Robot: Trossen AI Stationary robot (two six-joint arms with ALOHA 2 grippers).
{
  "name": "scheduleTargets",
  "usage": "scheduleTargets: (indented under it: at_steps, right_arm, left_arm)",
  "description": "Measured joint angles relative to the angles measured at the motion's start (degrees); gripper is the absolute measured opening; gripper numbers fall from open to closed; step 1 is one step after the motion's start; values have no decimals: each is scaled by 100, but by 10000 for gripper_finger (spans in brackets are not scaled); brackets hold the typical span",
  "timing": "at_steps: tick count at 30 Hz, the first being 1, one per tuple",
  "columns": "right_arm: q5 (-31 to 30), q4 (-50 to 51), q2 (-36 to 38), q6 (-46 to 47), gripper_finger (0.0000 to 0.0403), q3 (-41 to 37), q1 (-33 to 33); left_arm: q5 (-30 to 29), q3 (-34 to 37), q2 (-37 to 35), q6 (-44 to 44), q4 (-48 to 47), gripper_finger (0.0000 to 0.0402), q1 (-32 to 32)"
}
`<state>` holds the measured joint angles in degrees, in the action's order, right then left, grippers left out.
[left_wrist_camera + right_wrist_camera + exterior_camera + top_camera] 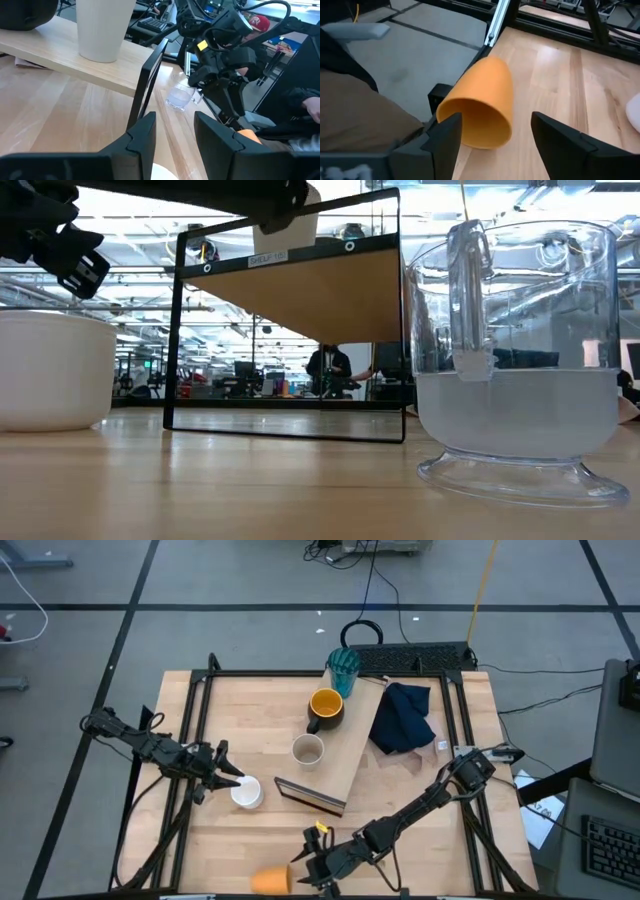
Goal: Stack small to large cups/mugs on shelf
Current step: Put the yellow cup on the shelf
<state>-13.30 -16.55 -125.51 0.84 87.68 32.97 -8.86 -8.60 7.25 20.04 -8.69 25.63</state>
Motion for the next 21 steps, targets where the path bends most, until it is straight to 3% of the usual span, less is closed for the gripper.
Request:
scheduleTargets:
  at_steps: [21]
  right_arm:
    - [180, -1243, -568, 48, 226, -4, -51]
  left_arm:
    - [-4, 0, 2, -5, -2, 134, 2]
